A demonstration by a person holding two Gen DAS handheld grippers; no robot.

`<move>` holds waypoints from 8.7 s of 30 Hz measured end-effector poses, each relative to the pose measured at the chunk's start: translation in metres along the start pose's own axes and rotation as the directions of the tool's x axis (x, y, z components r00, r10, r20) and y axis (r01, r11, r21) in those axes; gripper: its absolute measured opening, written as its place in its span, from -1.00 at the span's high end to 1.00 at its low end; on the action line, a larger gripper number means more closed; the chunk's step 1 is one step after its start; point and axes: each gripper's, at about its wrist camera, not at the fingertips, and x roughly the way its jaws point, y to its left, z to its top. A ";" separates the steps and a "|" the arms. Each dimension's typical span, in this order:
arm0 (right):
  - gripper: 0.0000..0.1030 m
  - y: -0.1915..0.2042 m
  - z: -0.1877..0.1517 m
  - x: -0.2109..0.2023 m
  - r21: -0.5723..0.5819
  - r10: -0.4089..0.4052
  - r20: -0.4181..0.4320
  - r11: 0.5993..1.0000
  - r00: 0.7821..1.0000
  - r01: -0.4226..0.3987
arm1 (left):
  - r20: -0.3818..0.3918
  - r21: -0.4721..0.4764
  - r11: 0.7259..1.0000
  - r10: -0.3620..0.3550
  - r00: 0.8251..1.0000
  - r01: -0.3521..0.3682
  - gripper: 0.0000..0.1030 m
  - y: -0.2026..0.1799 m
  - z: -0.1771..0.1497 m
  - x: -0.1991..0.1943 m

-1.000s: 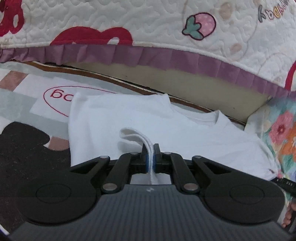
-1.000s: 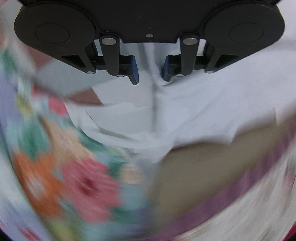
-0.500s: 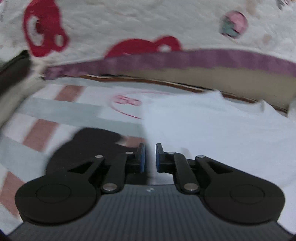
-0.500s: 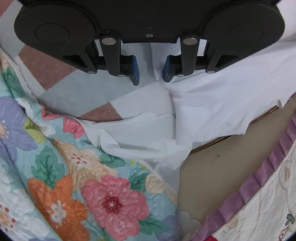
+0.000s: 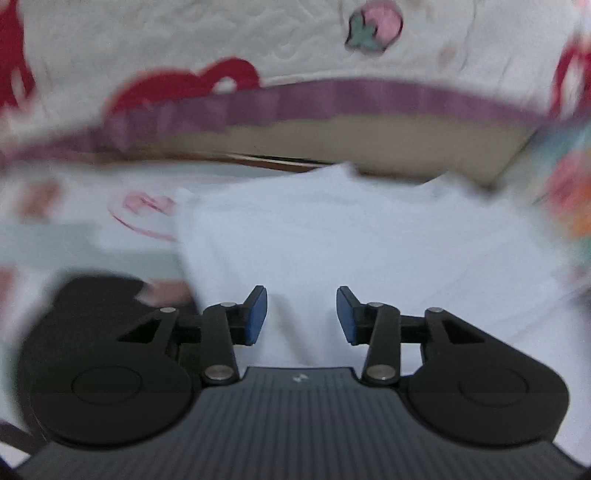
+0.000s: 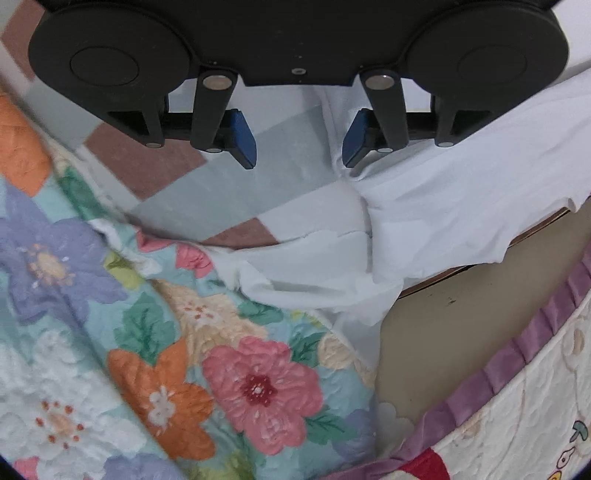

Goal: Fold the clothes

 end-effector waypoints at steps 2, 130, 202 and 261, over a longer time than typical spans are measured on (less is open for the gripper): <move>-0.08 0.010 0.009 -0.002 -0.030 0.022 0.018 0.999 1.000 -0.022 | 0.004 0.056 0.996 0.067 0.998 -0.067 0.23 -0.005 0.000 0.006; 0.85 0.055 0.099 -0.112 -0.119 0.396 0.037 0.913 0.918 -0.389 | -0.124 0.128 0.980 -0.138 0.983 0.154 0.30 -0.030 -0.035 -0.133; 0.54 0.102 0.132 0.071 -0.346 0.098 0.011 0.934 0.995 -0.088 | -0.044 -0.310 0.947 -0.102 0.994 0.083 0.06 0.103 0.030 0.015; 0.88 0.096 0.093 0.101 -0.218 0.315 0.023 0.928 0.949 -0.302 | 0.101 -0.285 0.923 -0.237 0.966 0.257 0.91 0.102 0.024 -0.017</move>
